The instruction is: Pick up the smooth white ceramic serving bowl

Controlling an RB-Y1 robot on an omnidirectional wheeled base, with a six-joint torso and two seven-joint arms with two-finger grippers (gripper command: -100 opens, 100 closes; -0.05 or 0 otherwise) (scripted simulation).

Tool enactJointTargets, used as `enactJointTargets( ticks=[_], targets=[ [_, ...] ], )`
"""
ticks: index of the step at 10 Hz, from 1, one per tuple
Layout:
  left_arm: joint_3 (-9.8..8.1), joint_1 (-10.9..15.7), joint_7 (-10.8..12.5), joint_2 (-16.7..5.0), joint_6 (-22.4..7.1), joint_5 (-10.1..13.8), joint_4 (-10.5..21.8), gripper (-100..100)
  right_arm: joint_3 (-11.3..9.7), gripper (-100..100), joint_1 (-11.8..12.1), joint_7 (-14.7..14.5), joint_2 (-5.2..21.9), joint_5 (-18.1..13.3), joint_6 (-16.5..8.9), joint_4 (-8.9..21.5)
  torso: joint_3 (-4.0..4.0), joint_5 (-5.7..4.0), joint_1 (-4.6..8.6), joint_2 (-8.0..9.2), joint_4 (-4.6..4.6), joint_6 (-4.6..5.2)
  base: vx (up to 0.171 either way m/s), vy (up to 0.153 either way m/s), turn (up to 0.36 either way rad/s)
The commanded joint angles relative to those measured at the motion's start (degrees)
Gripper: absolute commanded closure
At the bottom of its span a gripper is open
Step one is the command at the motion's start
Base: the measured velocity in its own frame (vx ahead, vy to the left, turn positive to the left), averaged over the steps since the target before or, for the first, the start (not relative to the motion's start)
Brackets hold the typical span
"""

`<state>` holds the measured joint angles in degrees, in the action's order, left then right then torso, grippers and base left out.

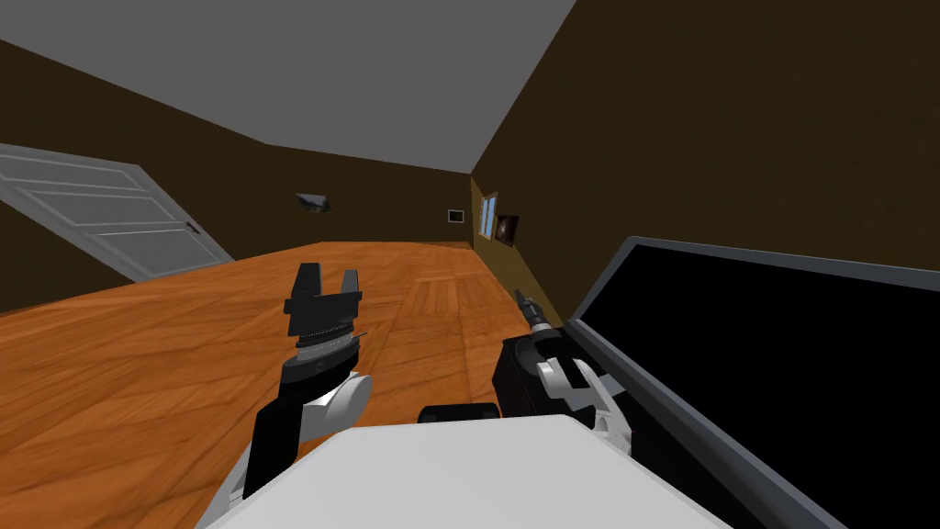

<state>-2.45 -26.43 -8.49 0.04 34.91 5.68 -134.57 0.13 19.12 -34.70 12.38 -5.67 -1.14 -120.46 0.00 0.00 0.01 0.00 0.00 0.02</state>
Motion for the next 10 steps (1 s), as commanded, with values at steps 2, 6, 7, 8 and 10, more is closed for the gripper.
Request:
enactJointTargets(
  ticks=[2, 6, 7, 8, 10],
  targets=[
    [0.00, 0.00, 0.00, 0.00, 0.00, 0.00, 0.00, 0, -0.08, -100, -0.99, -4.10, 0.41, -0.95, -3.84, 2.07, -0.01, 0.00, -0.01, -0.02, 0.00, -0.03, -0.001, 0.001, 0.092],
    [0.00, 0.00, 0.00, 0.00, 0.00, 0.00, 0.00, 0, -0.12, -100, -1.84, -10.07, 1.60, -2.26, -9.72, 5.05, -0.01, 0.00, 0.00, -0.01, 0.01, -0.01, 0.001, 0.001, 0.091],
    [0.00, 0.00, 0.00, 0.00, 0.00, 0.00, 0.00, 0, -0.17, -100, -2.18, -11.92, 2.17, -2.90, -11.36, 6.64, -0.01, 0.00, 0.00, -0.01, 0.00, 0.01, 0.001, 0.002, 0.117],
    [0.00, 0.00, 0.00, 0.00, 0.00, 0.00, 0.00, 0, -0.17, -100, -2.18, -13.01, 2.17, -2.90, -12.61, 6.64, -0.01, 0.00, 0.00, -0.02, 0.00, -0.01, 0.002, -0.001, 0.061],
    [0.00, 0.00, 0.00, 0.00, 0.00, 0.00, 0.00, 0, -0.26, -100, -2.47, -15.88, 2.72, -3.50, -15.44, 8.27, -0.01, 0.00, -0.01, -0.02, 0.00, -0.01, 0.002, 0.001, 0.098]
  ],
)
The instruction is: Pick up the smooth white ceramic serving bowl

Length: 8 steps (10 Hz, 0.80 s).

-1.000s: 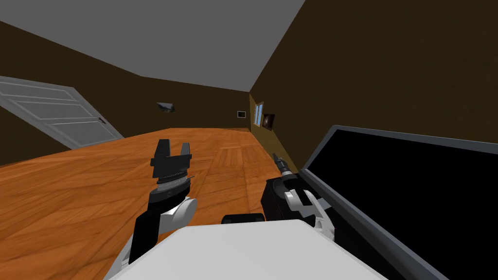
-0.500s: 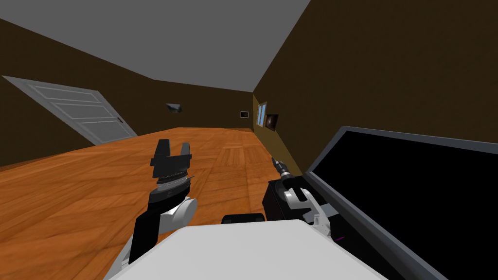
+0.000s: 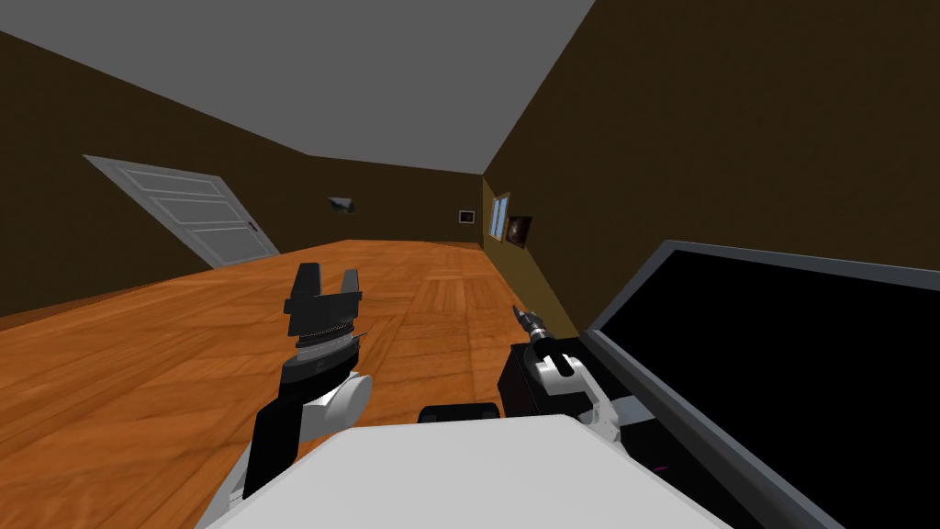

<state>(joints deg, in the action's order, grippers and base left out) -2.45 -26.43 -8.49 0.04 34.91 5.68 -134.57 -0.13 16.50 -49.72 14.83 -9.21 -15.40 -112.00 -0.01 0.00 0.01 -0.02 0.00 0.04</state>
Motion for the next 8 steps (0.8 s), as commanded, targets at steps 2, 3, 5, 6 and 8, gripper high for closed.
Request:
enactJointTargets(
  ticks=[2, 3, 5, 6, 8],
  targets=[
    [0.00, 0.00, 0.00, 0.00, 0.00, 0.00, 0.00, 0, -0.11, -100, -0.07, -3.67, 0.81, -0.55, -3.94, 1.48, -0.01, 0.00, -0.01, -0.01, 0.00, -0.02, 0.003, 0.001, 0.097],
    [0.00, 0.00, 0.00, 0.00, 0.00, 0.00, 0.00, 0, -0.25, -100, -0.24, -5.85, 1.34, -1.10, -5.97, 3.19, 0.00, 0.00, 0.00, 0.00, 0.00, 0.01, 0.004, 0.002, 0.126],
    [0.00, 0.00, 0.00, 0.00, 0.00, 0.00, 0.00, 0, -0.41, -100, -0.35, -8.45, 1.86, -1.61, -8.82, 4.92, 0.00, 0.00, 0.01, 0.00, 0.00, 0.01, 0.003, -0.001, 0.087],
    [0.00, 0.00, 0.00, 0.00, 0.00, 0.00, 0.00, 0, -0.41, -100, -0.35, -9.00, 1.86, -1.61, -9.17, 4.92, 0.00, 0.00, 0.01, 0.00, 0.00, -0.01, 0.003, -0.002, 0.055],
    [0.00, 0.00, 0.00, 0.00, 0.00, 0.00, 0.00, 0, -0.60, -100, -0.41, -11.50, 2.36, -2.09, -11.62, 6.66, 0.00, 0.00, 0.00, 0.00, 0.00, 0.00, 0.004, -0.001, 0.088]
  ],
)
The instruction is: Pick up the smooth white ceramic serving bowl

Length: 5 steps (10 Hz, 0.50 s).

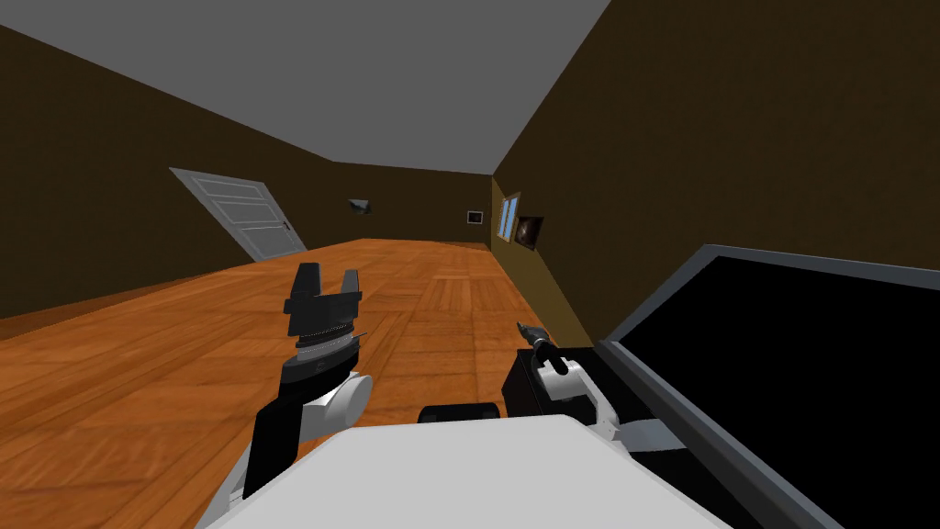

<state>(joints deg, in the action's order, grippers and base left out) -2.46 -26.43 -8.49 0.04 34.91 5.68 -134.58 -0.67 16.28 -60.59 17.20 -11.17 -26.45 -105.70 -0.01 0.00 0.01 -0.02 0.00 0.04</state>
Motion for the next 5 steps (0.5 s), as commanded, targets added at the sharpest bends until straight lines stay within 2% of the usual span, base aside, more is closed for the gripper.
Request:
enactJointTargets(
  ticks=[1, 2, 3, 5],
  targets=[
    [0.00, 0.00, 0.00, 0.00, 0.00, 0.00, 0.00, 0, -0.27, -100, -0.19, -2.86, 0.47, -0.58, -2.86, 2.10, 0.00, 0.00, 0.00, 0.00, 0.00, 0.00, 0.005, 0.000, 0.147],
    [0.00, 0.00, 0.00, 0.00, 0.00, 0.00, 0.00, 0, -0.50, -100, -0.13, -4.41, 0.92, -0.98, -4.53, 3.64, 0.00, 0.00, -0.01, 0.00, 0.00, -0.01, 0.008, -0.002, 0.163],
    [0.00, 0.00, 0.00, 0.00, 0.00, 0.00, 0.00, 0, -0.50, -100, -0.13, -5.25, 0.92, -0.98, -5.10, 3.84, -0.01, 0.00, 0.01, -0.02, 0.01, -0.01, 0.006, -0.004, 0.049],
    [0.00, 0.00, 0.00, 0.00, 0.00, 0.00, 0.00, 0, -1.02, -100, 0.14, -8.89, 1.73, -1.67, -8.83, 7.28, 0.00, 0.00, 0.00, 0.00, 0.00, 0.00, 0.007, -0.002, 0.128]
  ],
)
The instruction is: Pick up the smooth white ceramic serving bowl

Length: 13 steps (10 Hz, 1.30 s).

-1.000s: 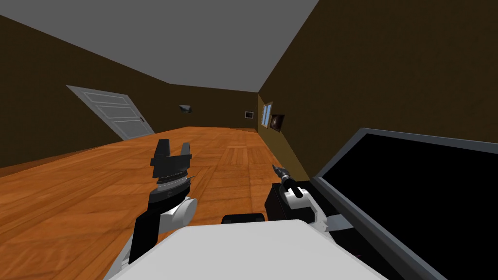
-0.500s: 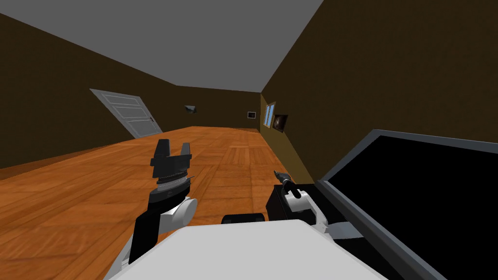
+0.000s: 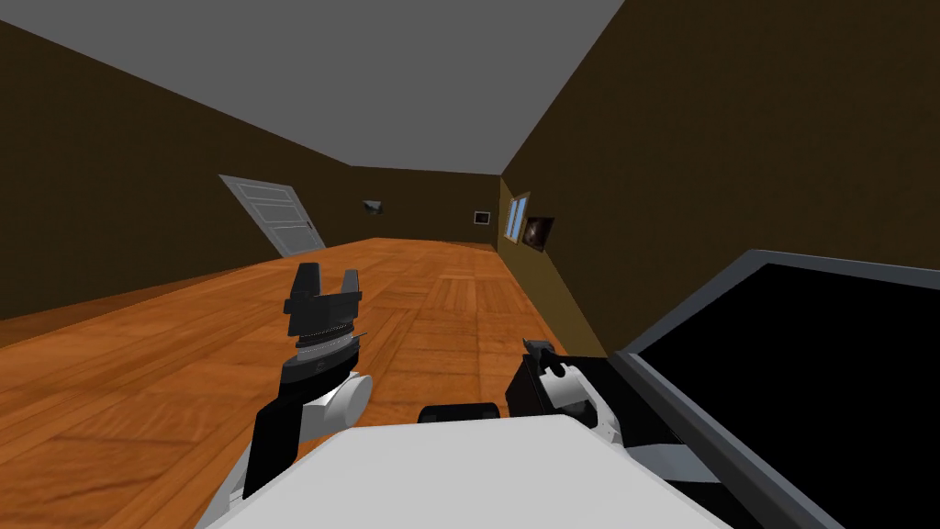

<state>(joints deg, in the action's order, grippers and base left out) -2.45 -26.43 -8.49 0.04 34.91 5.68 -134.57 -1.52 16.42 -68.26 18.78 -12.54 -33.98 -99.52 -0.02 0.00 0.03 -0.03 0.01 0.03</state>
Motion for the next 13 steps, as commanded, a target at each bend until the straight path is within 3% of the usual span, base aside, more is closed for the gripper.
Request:
enactJointTargets(
  ticks=[1, 7, 8, 13],
  targets=[
    [0.00, 0.00, 0.00, 0.00, 0.00, 0.00, 0.00, 0, -0.17, -100, 0.00, -1.67, 0.14, -0.30, -1.55, 1.10, 0.00, 0.00, 0.00, 0.00, 0.00, 0.00, 0.007, -0.006, 0.066],
    [0.00, 0.00, 0.00, 0.00, 0.00, 0.00, 0.00, 0, -2.01, -100, 1.75, -10.46, 1.56, -1.39, -10.08, 10.38, 0.00, 0.00, 0.01, 0.00, 0.00, 0.01, 0.009, -0.007, 0.125],
    [0.00, 0.00, 0.00, 0.00, 0.00, 0.00, 0.00, 0, -2.01, -100, 1.75, -10.46, 1.56, -1.39, -10.08, 10.41, 0.00, 0.00, 0.02, 0.00, 0.00, 0.02, 0.006, -0.007, 0.024],
    [0.00, -0.01, 0.00, 0.00, 0.00, 0.00, 0.00, 0, -3.82, -100, 3.96, -14.33, 1.26, -1.23, -13.88, 16.58, 0.01, 0.00, 0.01, 0.02, 0.00, 0.03, 0.007, -0.006, 0.076]
  ],
)
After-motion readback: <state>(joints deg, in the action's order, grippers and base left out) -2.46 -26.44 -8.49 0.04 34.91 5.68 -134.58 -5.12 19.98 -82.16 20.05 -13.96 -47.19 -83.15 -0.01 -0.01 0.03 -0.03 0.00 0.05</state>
